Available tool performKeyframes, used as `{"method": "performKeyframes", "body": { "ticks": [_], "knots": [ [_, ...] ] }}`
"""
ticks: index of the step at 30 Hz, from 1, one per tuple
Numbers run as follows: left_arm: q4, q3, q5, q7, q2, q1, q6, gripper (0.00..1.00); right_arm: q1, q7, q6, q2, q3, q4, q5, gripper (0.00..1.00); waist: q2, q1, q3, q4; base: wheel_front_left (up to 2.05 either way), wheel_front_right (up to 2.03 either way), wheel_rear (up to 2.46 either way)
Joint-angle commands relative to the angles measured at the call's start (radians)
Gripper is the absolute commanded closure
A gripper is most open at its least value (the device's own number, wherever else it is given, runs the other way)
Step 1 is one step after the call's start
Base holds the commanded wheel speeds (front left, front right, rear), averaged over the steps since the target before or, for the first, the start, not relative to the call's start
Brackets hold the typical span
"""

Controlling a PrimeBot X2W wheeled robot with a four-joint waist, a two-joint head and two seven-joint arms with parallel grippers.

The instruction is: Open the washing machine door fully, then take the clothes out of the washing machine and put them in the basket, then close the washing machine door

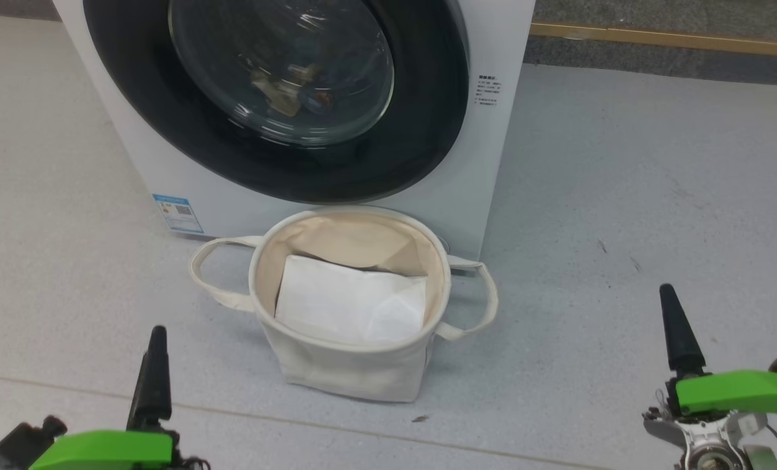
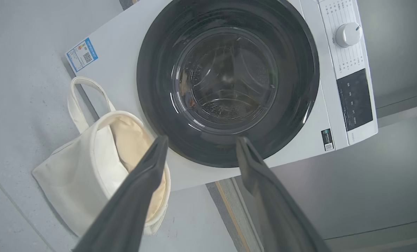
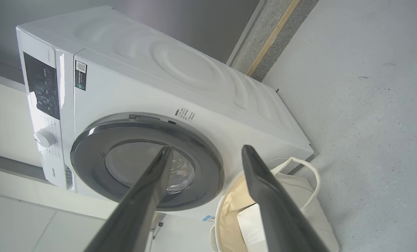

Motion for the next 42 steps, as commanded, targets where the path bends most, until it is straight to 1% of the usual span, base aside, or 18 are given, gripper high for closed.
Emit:
{"method": "performKeyframes", "body": {
  "ticks": [1, 5, 7, 9, 12, 19, 22, 28, 32, 33, 34, 40, 42],
  "knots": [
    [-0.051, 0.009, 0.039, -0.014, 0.008, -0.057, -0.004, 0.00, -0.063, -0.013, 0.000, -0.014, 0.012, -0.045, -0.034, 0.00, 0.0000, -0.0001, 0.001, -0.001, 0.00, 0.00, 0.00],
    [-0.081, -0.004, 0.137, -0.026, 0.009, -0.066, -0.005, 0.00, -0.081, -0.025, 0.000, -0.017, 0.025, -0.064, -0.097, 0.00, 0.0000, -0.0001, 0.004, -0.002, 0.00, 0.00, 0.00],
    [-0.099, -0.016, 0.204, -0.032, 0.023, -0.072, -0.002, 0.00, -0.090, -0.031, 0.000, -0.022, 0.033, -0.073, -0.128, 0.00, 0.0000, -0.0001, 0.005, -0.002, 0.00, 0.00, 0.00],
    [-0.115, -0.031, 0.265, -0.037, 0.035, -0.077, 0.012, 0.00, -0.098, -0.036, 0.000, -0.027, 0.041, -0.081, -0.160, 0.00, 0.0000, -0.0001, 0.006, -0.002, 0.00, 0.00, 0.00],
    [-0.138, -0.056, 0.327, -0.046, 0.047, -0.084, 0.035, 0.00, -0.111, -0.045, 0.000, -0.034, 0.053, -0.094, -0.209, 0.00, 0.0000, -0.0001, 0.007, -0.002, 0.00, 0.00, 0.00],
    [-0.164, -0.115, 0.444, -0.067, 0.093, -0.099, 0.079, 0.00, -0.138, -0.066, 0.000, -0.068, 0.115, -0.118, -0.361, 0.00, 0.0000, -0.0001, 0.010, -0.002, 0.00, 0.00, 0.00],
    [-0.167, -0.144, 0.479, -0.075, 0.108, -0.103, 0.096, 0.00, -0.146, -0.074, 0.000, -0.073, 0.133, -0.121, -0.410, 0.00, 0.0000, -0.0001, 0.010, -0.001, 0.00, 0.00, 0.00],
    [-0.156, -0.206, 0.576, -0.093, 0.154, -0.117, 0.125, 0.00, -0.160, -0.092, 0.000, -0.078, 0.163, -0.119, -0.492, 0.00, 0.0000, -0.0001, 0.014, 0.002, 0.00, 0.00, 0.00],
    [-0.163, -0.241, 0.638, -0.105, 0.178, -0.134, 0.167, 0.00, -0.168, -0.104, 0.000, -0.081, 0.184, -0.121, -0.544, 0.00, 0.0000, -0.0001, 0.016, 0.004, 0.00, 0.00, 0.00],
    [-0.161, -0.259, 0.665, -0.110, 0.189, -0.139, 0.186, 0.00, -0.172, -0.109, 0.000, -0.085, 0.197, -0.118, -0.571, 0.00, 0.0000, -0.0001, 0.016, 0.005, 0.00, 0.00, 0.00],
    [-0.158, -0.268, 0.678, -0.113, 0.195, -0.141, 0.195, 0.00, -0.173, -0.112, 0.000, -0.085, 0.204, -0.116, -0.585, 0.00, 0.0000, -0.0001, 0.016, 0.005, 0.00, 0.00, 0.00],
    [-0.146, -0.327, 0.750, -0.131, 0.223, -0.158, 0.240, 0.00, -0.181, -0.130, 0.000, -0.082, 0.217, -0.090, -0.668, 0.00, 0.0000, -0.0001, 0.017, 0.008, 0.00, 0.00, 0.00],
    [-0.146, -0.336, 0.759, -0.134, 0.227, -0.160, 0.248, 0.00, -0.181, -0.133, 0.000, -0.078, 0.213, -0.082, -0.681, 0.00, 0.0000, -0.0001, 0.017, 0.008, 0.00, 0.00, 0.00]
  ]
}}
